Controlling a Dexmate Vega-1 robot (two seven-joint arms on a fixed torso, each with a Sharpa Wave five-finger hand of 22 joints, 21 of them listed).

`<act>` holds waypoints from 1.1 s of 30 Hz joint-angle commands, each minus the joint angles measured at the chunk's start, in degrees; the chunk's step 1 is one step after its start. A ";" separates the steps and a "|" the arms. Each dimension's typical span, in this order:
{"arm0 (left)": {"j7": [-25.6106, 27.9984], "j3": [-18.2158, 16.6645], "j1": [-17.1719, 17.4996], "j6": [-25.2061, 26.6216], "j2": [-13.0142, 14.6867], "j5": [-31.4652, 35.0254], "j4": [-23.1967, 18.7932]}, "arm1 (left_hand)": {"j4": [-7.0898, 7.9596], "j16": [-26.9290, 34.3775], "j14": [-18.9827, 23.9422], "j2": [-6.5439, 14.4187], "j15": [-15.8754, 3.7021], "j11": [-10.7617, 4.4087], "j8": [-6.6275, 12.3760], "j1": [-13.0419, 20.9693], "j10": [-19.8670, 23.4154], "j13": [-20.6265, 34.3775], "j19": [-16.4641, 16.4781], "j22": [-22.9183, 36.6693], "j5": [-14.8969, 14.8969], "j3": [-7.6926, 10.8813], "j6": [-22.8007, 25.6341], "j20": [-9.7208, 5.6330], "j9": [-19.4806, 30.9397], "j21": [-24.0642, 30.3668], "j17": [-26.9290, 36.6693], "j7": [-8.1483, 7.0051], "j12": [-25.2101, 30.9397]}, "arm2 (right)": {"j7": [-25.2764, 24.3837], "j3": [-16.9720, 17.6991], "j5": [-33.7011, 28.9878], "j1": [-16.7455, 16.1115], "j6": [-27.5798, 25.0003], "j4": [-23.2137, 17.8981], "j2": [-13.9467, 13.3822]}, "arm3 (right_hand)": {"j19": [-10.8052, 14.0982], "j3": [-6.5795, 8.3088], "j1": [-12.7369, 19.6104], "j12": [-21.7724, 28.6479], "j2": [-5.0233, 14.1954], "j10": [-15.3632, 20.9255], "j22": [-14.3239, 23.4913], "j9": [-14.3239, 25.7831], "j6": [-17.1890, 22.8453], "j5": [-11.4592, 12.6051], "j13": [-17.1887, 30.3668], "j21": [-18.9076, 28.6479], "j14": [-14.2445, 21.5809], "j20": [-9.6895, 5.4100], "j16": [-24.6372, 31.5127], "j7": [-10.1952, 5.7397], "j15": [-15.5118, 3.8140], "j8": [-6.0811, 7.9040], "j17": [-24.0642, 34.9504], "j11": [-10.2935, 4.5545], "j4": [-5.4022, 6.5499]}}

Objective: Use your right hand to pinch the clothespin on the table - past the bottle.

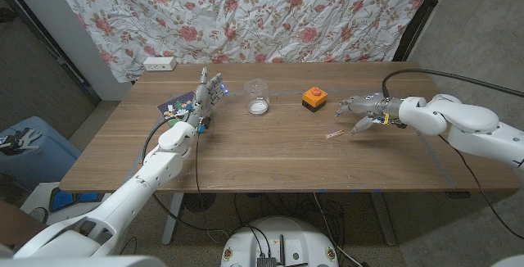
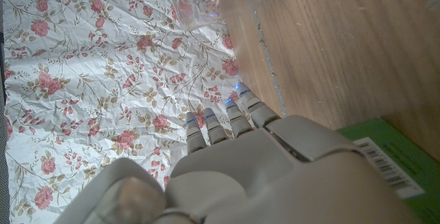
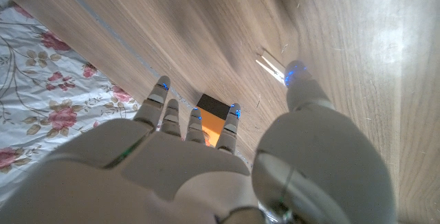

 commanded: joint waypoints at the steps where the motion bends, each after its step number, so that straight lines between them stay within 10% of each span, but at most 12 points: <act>1: 0.02 0.05 -0.05 -0.01 -0.05 0.04 0.05 | 0.32 0.28 0.49 0.47 -0.41 -0.34 0.35 0.20 0.13 0.12 0.35 0.14 0.23 0.00 0.01 -0.05 0.27 0.40 0.21 -0.50 0.34 | 0.96 -2.07 -2.32 1.49 1.79 2.31 1.58 | 0.64 0.15 0.11 0.54 -0.06 -0.14 0.07 0.24 0.12 -0.01 0.25 0.65 0.04 -0.97 0.13 0.04 0.23 0.14 0.14 0.54 0.18; 33: 0.00 0.03 -0.02 0.00 -0.01 0.01 0.03 | 0.32 0.29 0.49 0.47 -0.36 -0.43 0.36 0.20 0.17 0.12 0.39 0.14 0.23 0.00 0.02 -0.07 0.27 0.42 0.21 -0.50 0.35 | 1.75 -4.74 -5.16 4.73 3.94 5.55 3.87 | 4.30 0.08 0.49 0.90 1.90 1.09 0.12 0.46 5.89 0.28 0.32 1.49 0.79 -3.65 0.79 -0.38 -2.73 2.97 0.96 -0.13 0.48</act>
